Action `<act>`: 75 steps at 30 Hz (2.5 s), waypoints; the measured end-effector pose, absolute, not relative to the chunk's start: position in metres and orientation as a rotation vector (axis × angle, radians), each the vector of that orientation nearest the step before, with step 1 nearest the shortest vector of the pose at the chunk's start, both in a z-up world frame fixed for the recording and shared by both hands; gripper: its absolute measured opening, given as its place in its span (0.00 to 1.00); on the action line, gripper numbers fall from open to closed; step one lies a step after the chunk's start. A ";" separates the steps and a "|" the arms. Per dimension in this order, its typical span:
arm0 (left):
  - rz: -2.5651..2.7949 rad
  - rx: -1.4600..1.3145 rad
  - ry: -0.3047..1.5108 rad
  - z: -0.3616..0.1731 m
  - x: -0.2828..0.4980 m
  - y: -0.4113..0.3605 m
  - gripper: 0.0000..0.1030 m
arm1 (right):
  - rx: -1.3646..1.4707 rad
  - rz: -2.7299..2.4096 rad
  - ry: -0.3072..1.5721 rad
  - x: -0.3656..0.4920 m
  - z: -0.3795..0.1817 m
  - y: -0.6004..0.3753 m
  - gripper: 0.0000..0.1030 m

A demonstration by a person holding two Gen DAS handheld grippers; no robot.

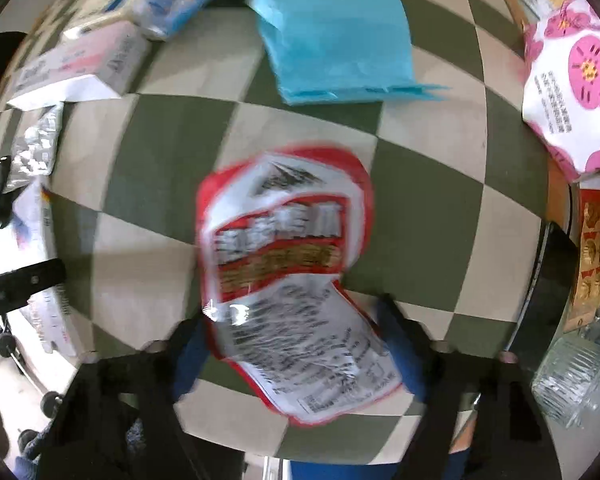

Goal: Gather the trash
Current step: 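Grasp the red snack wrapper with the right tool while the left tool grasps the striped medicine box, then lift both held items and carry them over the trash bin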

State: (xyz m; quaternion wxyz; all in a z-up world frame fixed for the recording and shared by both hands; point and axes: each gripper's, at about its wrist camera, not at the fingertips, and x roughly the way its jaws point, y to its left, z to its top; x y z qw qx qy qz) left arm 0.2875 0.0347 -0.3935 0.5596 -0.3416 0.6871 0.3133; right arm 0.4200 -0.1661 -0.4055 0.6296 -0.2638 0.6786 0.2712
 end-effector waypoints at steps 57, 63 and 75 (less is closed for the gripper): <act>0.423 -0.349 1.416 -0.301 0.012 0.043 0.69 | 0.141 0.585 1.581 0.104 -0.332 -0.177 0.35; 0.418 -0.491 1.485 -0.405 -0.014 0.052 0.69 | 0.142 0.565 1.697 0.059 -0.431 -0.170 0.35; 0.389 -0.695 1.583 -0.636 -0.004 0.078 0.70 | 0.149 0.521 1.783 0.055 -0.661 -0.141 0.37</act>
